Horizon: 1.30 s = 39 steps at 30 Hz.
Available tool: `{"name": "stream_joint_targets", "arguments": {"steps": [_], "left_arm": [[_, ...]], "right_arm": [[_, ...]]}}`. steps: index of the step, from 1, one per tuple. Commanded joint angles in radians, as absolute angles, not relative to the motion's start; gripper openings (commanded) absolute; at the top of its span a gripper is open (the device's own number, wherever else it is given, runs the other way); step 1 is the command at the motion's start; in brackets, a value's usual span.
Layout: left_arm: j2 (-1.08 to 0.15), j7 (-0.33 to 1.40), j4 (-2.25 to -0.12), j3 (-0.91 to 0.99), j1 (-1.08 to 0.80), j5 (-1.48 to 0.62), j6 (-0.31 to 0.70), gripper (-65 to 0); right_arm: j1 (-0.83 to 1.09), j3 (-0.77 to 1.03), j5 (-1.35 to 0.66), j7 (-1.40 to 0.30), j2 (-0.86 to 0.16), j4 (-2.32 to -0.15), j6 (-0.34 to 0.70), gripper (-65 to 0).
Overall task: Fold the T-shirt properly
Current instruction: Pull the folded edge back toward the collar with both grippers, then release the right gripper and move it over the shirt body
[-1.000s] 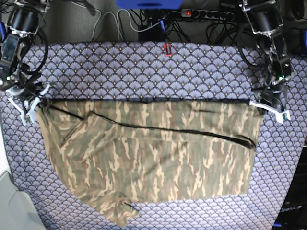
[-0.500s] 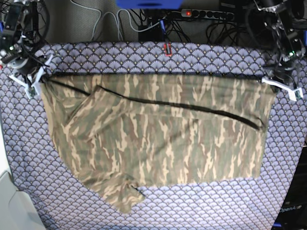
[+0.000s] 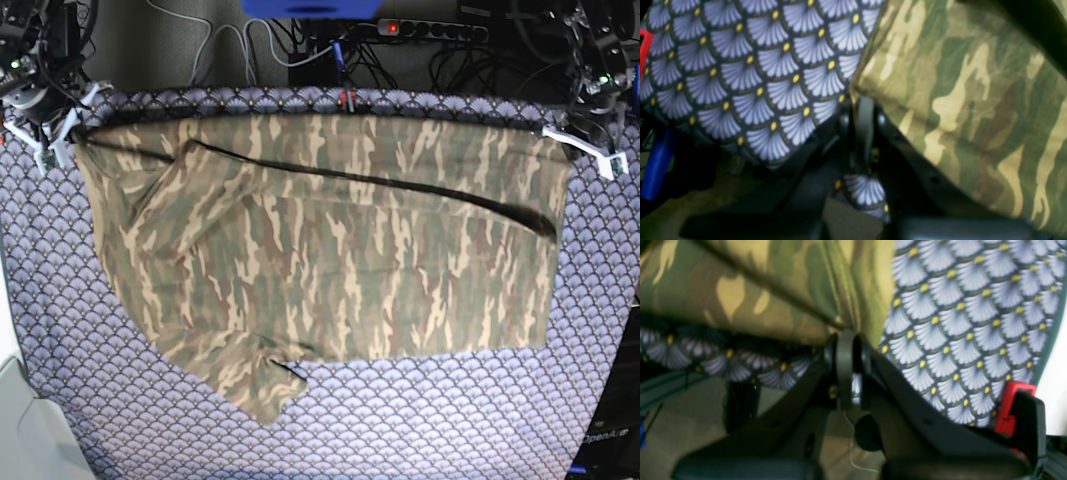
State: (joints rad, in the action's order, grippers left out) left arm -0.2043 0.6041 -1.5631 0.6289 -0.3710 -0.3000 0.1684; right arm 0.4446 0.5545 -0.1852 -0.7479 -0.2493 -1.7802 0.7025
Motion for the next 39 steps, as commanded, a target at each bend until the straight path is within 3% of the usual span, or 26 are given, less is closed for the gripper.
{"name": "stream_joint_targets", "arguments": {"steps": [1, 14, 18, 23, 26, 33, 39], "left_arm": [[-0.222, 0.582, -1.577, 0.638, -0.369, -0.298, 0.162, -64.4], [-0.222, 0.582, -1.570, 0.638, -0.366, -0.298, 0.162, -64.0], [-0.222, 0.582, -1.570, 0.638, -0.364, -0.298, 0.162, -62.9], [-0.222, 0.582, -1.570, 0.638, -0.367, -0.298, 0.162, -44.0], [-0.222, 0.582, -1.570, 0.638, -0.374, -0.298, 0.162, -42.4], [-0.222, 0.582, -1.572, 0.639, -0.375, -0.300, 0.162, -42.5], [-0.222, 0.582, -1.570, 0.639, -0.377, -0.300, 0.162, -42.5]], "right_arm": [[0.447, 0.579, -0.173, -0.746, -0.255, -1.793, 0.698, -65.0], [0.443, 0.578, -0.170, -0.746, -0.234, -1.791, 0.698, -64.7], [0.444, 0.581, -0.170, -0.748, -0.234, -1.791, 0.698, -55.9], [0.446, 0.585, -0.170, -0.748, -0.237, -1.791, 0.698, -38.5], [0.438, 0.659, -0.174, -0.748, -0.229, -1.791, 0.698, -31.9], [0.424, 0.771, -0.176, -0.737, -0.203, -1.850, 0.698, -31.0], [0.458, 0.639, -0.171, -0.746, -0.199, -1.972, 0.698, -31.1]]}}
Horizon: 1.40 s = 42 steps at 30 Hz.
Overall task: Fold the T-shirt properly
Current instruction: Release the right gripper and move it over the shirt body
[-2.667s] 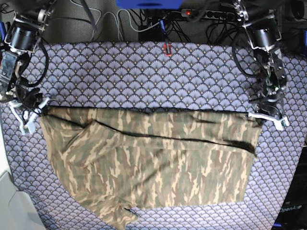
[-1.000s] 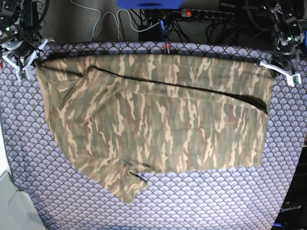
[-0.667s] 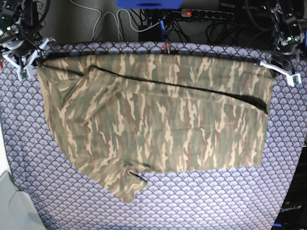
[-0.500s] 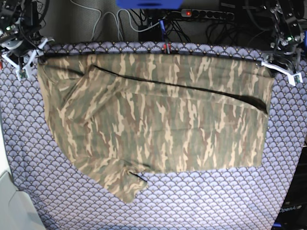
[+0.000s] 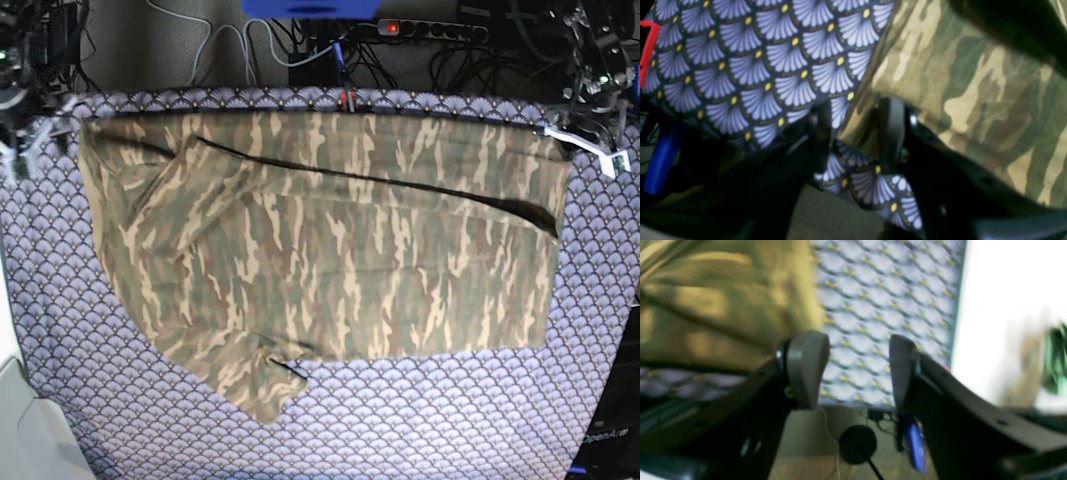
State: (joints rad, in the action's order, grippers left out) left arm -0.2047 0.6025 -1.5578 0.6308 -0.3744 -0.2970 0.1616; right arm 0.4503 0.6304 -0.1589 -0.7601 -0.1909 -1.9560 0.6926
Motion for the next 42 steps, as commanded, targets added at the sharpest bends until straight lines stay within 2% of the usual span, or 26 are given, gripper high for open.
{"name": "stream_joint_targets", "arguments": {"steps": [1, 6, 8, 13, 16, 22, 42], "left_arm": [[-0.222, 0.582, -1.570, 0.639, -0.377, -0.300, 0.162, -42.5], [-0.222, 0.582, -1.570, 0.639, -0.377, -0.297, 0.160, -42.5], [-0.222, 0.582, -1.570, 0.639, -0.377, -0.297, 0.159, -42.6], [-0.222, 0.582, -1.572, 0.639, -0.377, -0.295, 0.156, -42.6], [-0.222, 0.582, -1.573, 0.639, -0.375, -0.294, 0.156, -42.6], [-0.222, 0.582, -1.581, 0.639, -0.375, -0.294, 0.154, -42.6], [-0.222, 0.582, -1.581, 0.639, -0.357, -0.297, 0.153, -42.6]], "right_arm": [[0.475, 0.602, -0.171, -0.746, -0.202, -1.980, 0.698, -31.1], [0.503, 0.455, -0.171, -0.746, -0.197, -1.975, 0.698, -32.4], [0.495, 0.427, -0.171, -0.746, -0.177, -1.975, 0.698, -37.4], [0.437, 0.418, -0.170, -0.759, -0.136, -1.952, 0.698, -55.9], [0.371, 0.418, -0.170, -0.826, -0.131, -1.913, 0.698, -61.9], [0.303, 0.415, -0.170, -0.881, -0.128, -1.856, 0.698, -62.4], [0.331, 0.340, -0.170, -0.872, -0.081, -1.756, 0.698, -62.4]]}}
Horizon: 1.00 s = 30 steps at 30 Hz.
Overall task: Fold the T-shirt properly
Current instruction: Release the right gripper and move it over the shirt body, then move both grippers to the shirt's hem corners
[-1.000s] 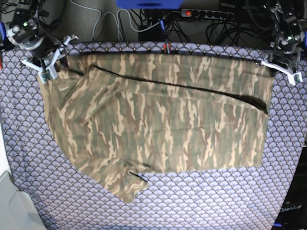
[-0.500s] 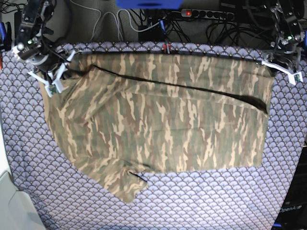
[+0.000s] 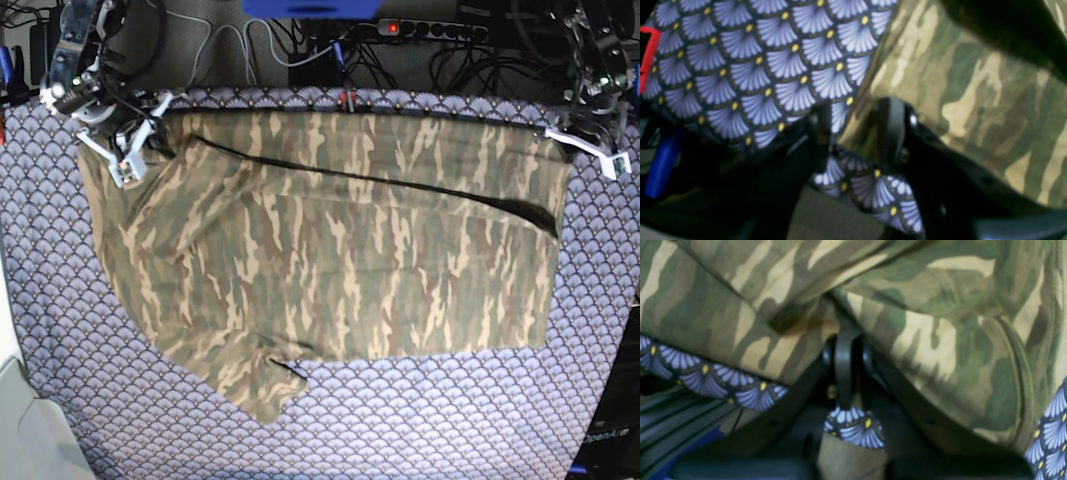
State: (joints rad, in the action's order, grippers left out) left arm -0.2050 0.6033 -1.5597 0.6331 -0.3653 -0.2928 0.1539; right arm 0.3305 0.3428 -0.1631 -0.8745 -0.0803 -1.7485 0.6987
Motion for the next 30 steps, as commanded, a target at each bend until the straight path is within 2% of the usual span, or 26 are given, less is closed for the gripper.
{"name": "stream_joint_targets", "arguments": {"steps": [1, 6, 14, 21, 24, 27, 30], "left_arm": [[-0.222, 0.582, -1.581, 0.639, -0.352, -0.295, 0.153, -42.6], [-0.222, 0.582, -1.581, 0.639, -0.352, -0.297, 0.153, -42.6], [-0.220, 0.582, -1.583, 0.639, -0.355, -0.297, 0.153, -42.6], [-0.220, 0.584, -1.583, 0.639, -0.375, -0.294, 0.153, -42.6], [-0.222, 0.584, -1.600, 0.639, -0.386, -0.292, 0.153, -42.6], [-0.222, 0.584, -1.612, 0.653, -0.404, -0.294, 0.153, -42.6], [-0.220, 0.584, -1.610, 0.673, -0.395, -0.297, 0.154, -42.6]], "right_arm": [[0.331, 0.317, -0.170, -0.872, -0.081, -1.756, 0.698, -62.4], [0.325, 0.246, -0.170, -0.872, -0.079, -1.758, 0.698, -62.4], [0.203, 0.177, -0.168, -0.886, -0.085, -1.748, 0.698, -62.4], [-0.127, 0.176, -0.168, -1.013, -0.087, -1.748, 0.698, -62.4], [-0.209, 0.176, -0.168, -1.087, -0.099, -1.756, 0.698, -62.4], [-0.202, 0.174, -0.170, -1.141, -0.134, -1.756, 0.698, -62.4], [-0.088, 0.145, -0.170, -1.121, -0.170, -1.787, 0.698, -62.4]]}}
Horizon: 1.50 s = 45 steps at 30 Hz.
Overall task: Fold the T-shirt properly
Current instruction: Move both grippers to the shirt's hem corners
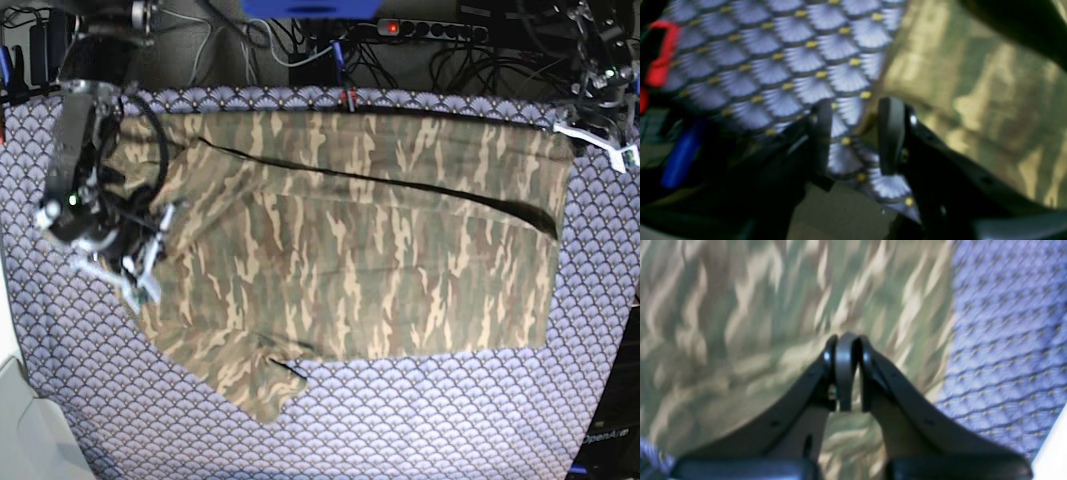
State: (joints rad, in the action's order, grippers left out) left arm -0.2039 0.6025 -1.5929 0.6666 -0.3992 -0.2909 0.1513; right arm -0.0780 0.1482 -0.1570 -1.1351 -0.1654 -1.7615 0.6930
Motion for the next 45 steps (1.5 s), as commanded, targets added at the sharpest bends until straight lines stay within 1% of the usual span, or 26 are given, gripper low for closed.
{"name": "stream_joint_targets", "arguments": {"steps": [1, 3, 6, 9, 12, 16, 19, 24, 27, 31, 33, 35, 38, 41, 45], "left_arm": [[-0.220, 0.584, -1.610, 0.673, -0.395, -0.298, 0.153, -42.6], [-0.220, 0.584, -1.610, 0.674, -0.378, -0.297, 0.153, -42.6], [-0.228, 0.584, -1.610, 0.674, -0.357, -0.292, 0.156, -42.4], [-0.229, 0.584, -1.610, 0.674, -0.317, -0.292, 0.157, -42.4], [-0.231, 0.584, -1.612, 0.673, -0.272, -0.292, 0.160, -42.4], [-0.231, 0.585, -1.612, 0.667, -0.194, -0.291, 0.160, -42.4], [-0.232, 0.585, -1.612, 0.668, -0.125, -0.291, 0.160, -42.3], [-0.288, 0.613, -1.566, 0.616, 0.048, -0.291, 0.153, -42.1], [-0.314, 0.641, -1.454, 0.561, 0.193, -0.289, 0.153, -42.1], [-0.314, 0.630, -1.247, 0.487, 0.361, -0.255, 0.150, -42.1], [-0.305, 0.555, -1.113, 0.456, 0.437, -0.197, 0.150, -42.1], [-0.295, 0.437, -0.995, 0.404, 0.483, -0.147, 0.150, -42.1], [-0.282, 0.275, -0.843, 0.338, 0.512, -0.074, 0.150, -42.1], [-0.275, 0.165, -0.691, 0.314, 0.559, -0.039, 0.150, -42.0], [-0.277, 0.090, -0.501, 0.314, 0.630, -0.042, 0.148, -42.0]], "right_arm": [[-0.047, 0.119, -0.170, -1.099, -0.180, -1.807, 0.698, -62.4], [0.048, 0.050, -0.170, -1.044, -0.202, -1.862, 0.698, -62.4], [0.136, -0.038, -0.168, -0.960, -0.248, -1.908, 0.698, -62.4], [0.124, -0.042, -0.168, -0.932, -0.274, -1.897, 0.698, -62.4], [0.058, -0.038, -0.168, -0.937, -0.305, -1.873, 0.698, -62.4], [-0.062, -0.039, -0.168, -0.937, -0.321, -1.782, 0.698, -62.4], [-0.189, -0.038, -0.168, -0.937, -0.341, -1.636, 0.698, -62.4], [-0.461, -0.042, -0.168, -0.918, -0.348, -1.297, 0.698, -62.1], [-0.627, -0.073, -0.168, -0.819, -0.352, -1.067, 0.698, -56.5], [-0.800, -0.137, -0.168, -0.630, -0.348, -0.757, 0.698, -43.9], [-0.854, -0.156, -0.168, -0.529, -0.335, -0.630, 0.698, -39.3], [-0.875, -0.165, -0.168, -0.458, -0.328, -0.558, 0.698, -37.3], [-0.868, -0.166, -0.168, -0.403, -0.331, -0.536, 0.698, -36.6], [-0.845, -0.176, -0.168, -0.340, -0.332, -0.536, 0.698, -36.6], [-0.829, -0.180, -0.168, -0.283, -0.355, -0.535, 0.698, -36.6]]}}
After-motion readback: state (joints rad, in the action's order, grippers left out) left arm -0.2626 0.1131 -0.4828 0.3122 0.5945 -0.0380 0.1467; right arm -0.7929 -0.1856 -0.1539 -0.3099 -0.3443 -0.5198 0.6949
